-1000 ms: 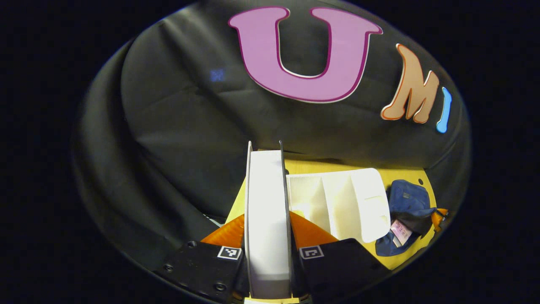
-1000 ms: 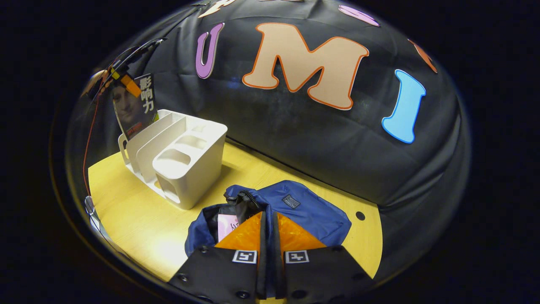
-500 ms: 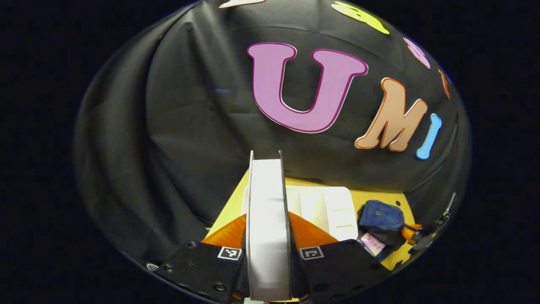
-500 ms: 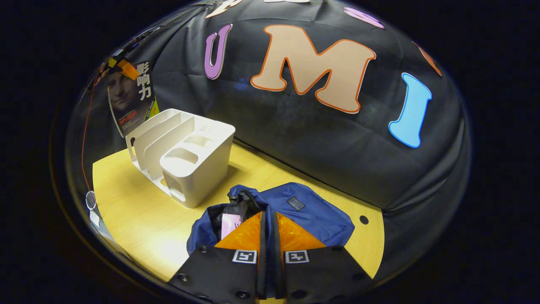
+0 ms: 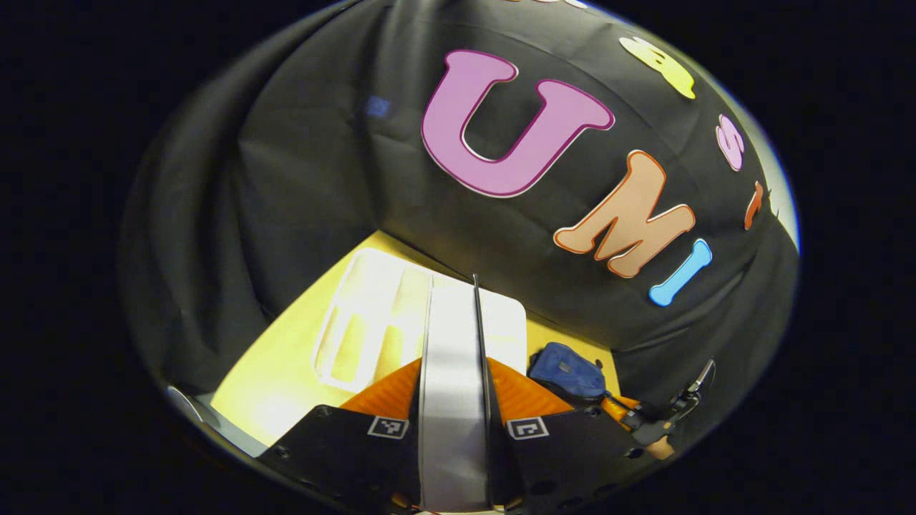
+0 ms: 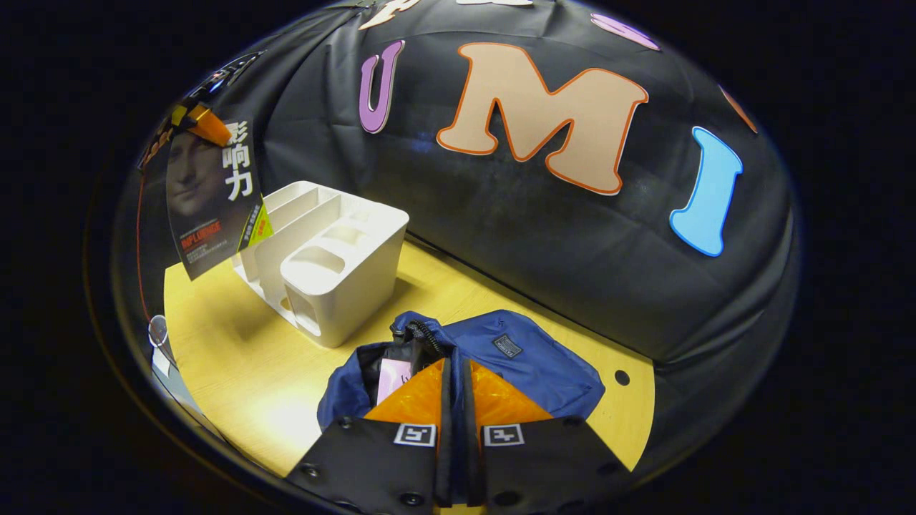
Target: Open the schoolbag, grab two books from the bookshelf and put them into the schoolbag.
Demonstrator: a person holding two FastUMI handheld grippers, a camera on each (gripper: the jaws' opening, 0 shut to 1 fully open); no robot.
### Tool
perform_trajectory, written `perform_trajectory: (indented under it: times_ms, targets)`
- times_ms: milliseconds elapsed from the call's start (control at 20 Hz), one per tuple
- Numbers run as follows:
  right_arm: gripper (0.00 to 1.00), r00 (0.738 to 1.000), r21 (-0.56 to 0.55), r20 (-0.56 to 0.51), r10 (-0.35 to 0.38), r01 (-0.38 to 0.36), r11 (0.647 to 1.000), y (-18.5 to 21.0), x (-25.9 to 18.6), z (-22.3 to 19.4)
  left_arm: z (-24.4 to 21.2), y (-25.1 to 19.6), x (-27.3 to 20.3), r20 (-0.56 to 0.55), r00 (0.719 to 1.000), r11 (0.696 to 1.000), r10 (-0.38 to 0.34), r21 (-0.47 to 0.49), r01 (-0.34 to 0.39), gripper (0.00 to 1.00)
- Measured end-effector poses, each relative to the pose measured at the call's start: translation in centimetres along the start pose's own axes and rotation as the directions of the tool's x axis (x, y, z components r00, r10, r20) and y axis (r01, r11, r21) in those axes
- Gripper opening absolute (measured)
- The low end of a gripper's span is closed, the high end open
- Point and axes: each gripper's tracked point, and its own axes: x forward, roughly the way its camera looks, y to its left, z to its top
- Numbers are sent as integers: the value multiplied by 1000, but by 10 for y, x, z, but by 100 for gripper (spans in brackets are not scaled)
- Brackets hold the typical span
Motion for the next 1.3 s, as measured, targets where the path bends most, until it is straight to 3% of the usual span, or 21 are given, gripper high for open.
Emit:
perform_trajectory:
  times_ms: [250,650,900,1200,1300]
  targets:
    - [10,1000,-6,-1,16,-16,1000,1,1,0,-45,-20,14,-39,995,987,-88,-135,82,35]
    - [10,1000,-6,0,31,-31,999,2,0,-2,-119,-68,53,-82,969,922,-234,-333,195,34]
    - [10,999,0,5,35,-35,999,2,-1,-2,-147,-89,82,-58,965,901,-255,-375,216,35]
    - [9,999,-17,14,51,-50,999,2,-2,-1,-167,-105,114,12,966,843,-258,-487,231,35]
    - [9,998,-14,16,53,-53,999,2,-2,-2,-170,-107,121,65,969,808,-237,-540,234,35]
